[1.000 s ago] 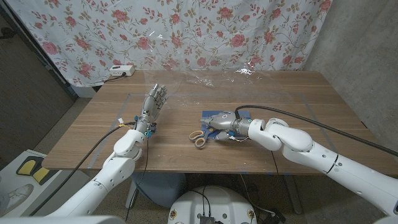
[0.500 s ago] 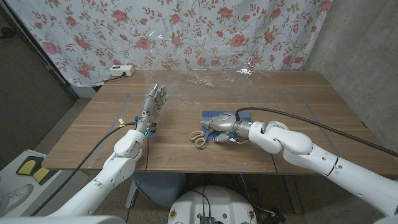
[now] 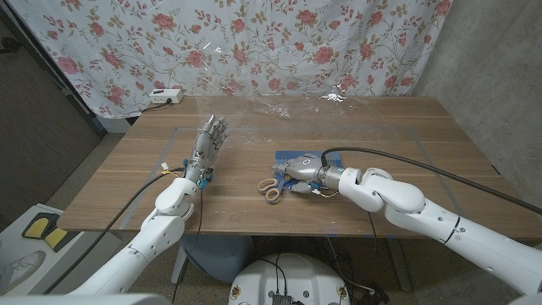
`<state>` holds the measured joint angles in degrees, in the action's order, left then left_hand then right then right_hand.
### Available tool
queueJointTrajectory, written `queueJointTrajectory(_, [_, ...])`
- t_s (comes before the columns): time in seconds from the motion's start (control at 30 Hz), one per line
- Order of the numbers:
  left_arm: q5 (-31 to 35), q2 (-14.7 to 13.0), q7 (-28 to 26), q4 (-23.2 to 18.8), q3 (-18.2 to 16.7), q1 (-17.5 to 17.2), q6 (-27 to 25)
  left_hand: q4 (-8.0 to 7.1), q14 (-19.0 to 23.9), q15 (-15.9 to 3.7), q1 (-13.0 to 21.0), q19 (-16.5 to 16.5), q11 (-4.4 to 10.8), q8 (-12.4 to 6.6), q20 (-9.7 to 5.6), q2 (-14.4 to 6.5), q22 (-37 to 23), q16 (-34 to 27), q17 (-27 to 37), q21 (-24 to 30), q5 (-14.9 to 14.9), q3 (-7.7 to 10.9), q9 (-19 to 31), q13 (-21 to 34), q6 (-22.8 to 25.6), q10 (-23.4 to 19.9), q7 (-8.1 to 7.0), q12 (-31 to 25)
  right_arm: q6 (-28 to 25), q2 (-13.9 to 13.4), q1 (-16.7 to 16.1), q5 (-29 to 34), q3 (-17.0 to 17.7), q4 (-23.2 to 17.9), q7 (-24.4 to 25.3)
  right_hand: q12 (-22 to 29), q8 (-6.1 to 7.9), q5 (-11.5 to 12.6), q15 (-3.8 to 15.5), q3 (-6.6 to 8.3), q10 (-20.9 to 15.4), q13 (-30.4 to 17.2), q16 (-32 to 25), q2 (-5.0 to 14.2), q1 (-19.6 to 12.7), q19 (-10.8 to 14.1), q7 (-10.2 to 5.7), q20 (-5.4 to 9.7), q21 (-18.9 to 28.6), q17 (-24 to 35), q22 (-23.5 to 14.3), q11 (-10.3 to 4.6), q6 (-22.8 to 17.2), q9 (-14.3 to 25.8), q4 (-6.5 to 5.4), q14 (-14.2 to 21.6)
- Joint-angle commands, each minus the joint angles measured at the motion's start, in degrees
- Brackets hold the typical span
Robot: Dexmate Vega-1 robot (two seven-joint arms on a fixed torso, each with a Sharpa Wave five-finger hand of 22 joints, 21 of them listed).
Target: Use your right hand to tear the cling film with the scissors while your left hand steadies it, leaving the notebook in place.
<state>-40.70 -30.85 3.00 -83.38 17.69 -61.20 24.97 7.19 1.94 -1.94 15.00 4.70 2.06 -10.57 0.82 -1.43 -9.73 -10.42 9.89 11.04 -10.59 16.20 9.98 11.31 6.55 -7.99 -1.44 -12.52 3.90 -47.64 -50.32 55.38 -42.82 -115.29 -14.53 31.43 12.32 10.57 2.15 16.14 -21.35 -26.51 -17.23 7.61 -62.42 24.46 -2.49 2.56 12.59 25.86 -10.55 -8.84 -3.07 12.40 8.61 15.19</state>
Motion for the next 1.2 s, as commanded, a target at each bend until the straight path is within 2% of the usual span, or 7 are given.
queueJointTrajectory(0.03, [-0.11, 0.25, 0.31, 0.45, -0.04, -0.06, 0.47, 0.23, 0.18, -0.41, 0.08, 0.16, -0.29, 0.0, -0.05, -0.48, -0.25, -0.04, 0.18, -0.02, -0.3, 0.02, 0.15, 0.14, 0.07, -0.42, 0.23, 0.03, -0.47, 0.04, -0.79, -0.19, -0.18, 0.52, 1.5, 1.14, 0.3, -0.06, 9.08, 0.01, -0.66, -0.66, -0.94, -0.29, -0.89, 0.98, -0.15, 0.37, 0.45, 0.6, -0.15, -0.24, -0.43, 0.26, 0.55, 1.18])
queueJointTrajectory(0.43, [-0.15, 0.24, 0.36, 0.3, -0.05, -0.24, 0.57, 0.22, 0.23, -0.42, 0.02, 0.17, -0.23, -0.01, -0.07, -0.51, -0.25, -0.06, 0.19, -0.02, -0.3, -0.02, 0.15, 0.14, 0.08, -0.46, 0.14, 0.03, -0.69, -0.13, -1.5, 0.08, -0.38, 0.86, 3.13, 3.41, 0.19, -0.23, 9.22, -0.51, -0.69, -2.44, -2.11, -1.47, -2.7, 2.06, -0.2, 0.41, 0.95, 2.22, -0.29, -0.67, -0.7, 0.32, 1.25, 2.81])
queueJointTrajectory(0.63, [-0.3, 0.3, 0.35, 0.37, -0.11, -0.55, 0.69, 0.21, 0.23, -0.43, -0.03, 0.18, -0.09, -0.02, -0.06, -0.52, -0.25, -0.06, 0.19, -0.02, -0.3, -0.05, 0.15, 0.14, 0.1, -0.51, 0.22, 0.01, 0.32, -0.14, -1.81, -0.84, -0.08, 1.48, 5.87, 7.66, 0.96, -0.24, 10.47, -1.25, -3.8, -4.89, -4.25, -1.1, -3.34, 4.01, -1.4, 0.86, 1.89, 4.84, -0.5, -1.71, -3.95, 0.37, 0.42, 5.65])
queueJointTrajectory(0.9, [-0.44, 0.34, 0.4, 0.32, -0.24, -0.9, 1.01, 0.21, 0.26, -0.42, -0.07, 0.17, -0.13, -0.04, -0.05, -0.53, -0.25, -0.07, 0.19, -0.02, -0.3, -0.07, 0.14, 0.14, 0.15, -0.41, 0.24, 0.06, 1.59, -0.09, -2.32, -2.1, 0.41, 2.43, 9.77, 14.68, 2.04, -0.08, 11.19, -1.94, -9.47, -8.6, -6.92, 0.6, -5.13, 7.05, -4.49, 2.26, 3.73, 8.61, -0.9, -3.08, -11.55, 0.18, 0.2, 10.13])
queueJointTrajectory(1.0, [-0.47, 0.35, 0.41, 0.33, -0.29, -1.06, 1.14, 0.21, 0.2, -0.39, -0.09, 0.19, -0.12, -0.02, -0.06, -0.52, -0.25, -0.05, 0.19, -0.02, -0.3, -0.08, 0.14, 0.14, 0.11, -0.48, 0.11, 0.03, 1.8, -0.2, -2.46, -2.71, 0.72, 2.42, 10.42, 15.7, 2.36, 0.16, 11.3, -1.75, -11.31, -8.21, -7.58, 1.38, -5.95, 7.76, -5.09, 2.5, 4.27, 9.42, -1.0, -3.13, -13.69, 0.16, 0.21, 11.9])
queueJointTrajectory(1.13, [-0.48, 0.39, 0.45, 0.44, -0.29, -1.13, 1.24, 0.21, 0.22, -0.4, -0.11, 0.18, -0.08, 0.0, -0.04, -0.52, -0.25, -0.05, 0.19, -0.02, -0.3, -0.1, 0.14, 0.14, 0.06, -0.43, 0.18, 0.06, 2.09, -0.37, -2.6, -3.49, 1.17, 2.23, 11.12, 16.97, 3.93, 0.6, 11.34, -0.95, -16.25, -6.13, -7.5, 2.84, -6.8, 8.09, -6.65, 3.02, 5.12, 10.15, -1.2, -2.98, -20.35, 0.22, -0.45, 14.31])
queueJointTrajectory(1.2, [-0.55, 0.49, 0.48, 0.52, -0.31, -1.12, 1.34, 0.2, 0.21, -0.43, -0.12, 0.19, -0.15, -0.01, -0.04, -0.52, -0.25, -0.05, 0.19, -0.02, -0.3, -0.11, 0.14, 0.14, 0.07, -0.43, 0.18, 0.06, 2.03, -0.42, -2.74, -3.52, 1.39, 2.22, 11.67, 16.91, 4.76, 0.57, 11.49, -0.45, -18.36, -4.63, -7.32, 2.77, -7.11, 8.46, -7.1, 3.29, 5.68, 10.26, -1.31, -2.74, -23.57, 0.31, -0.56, 15.75])
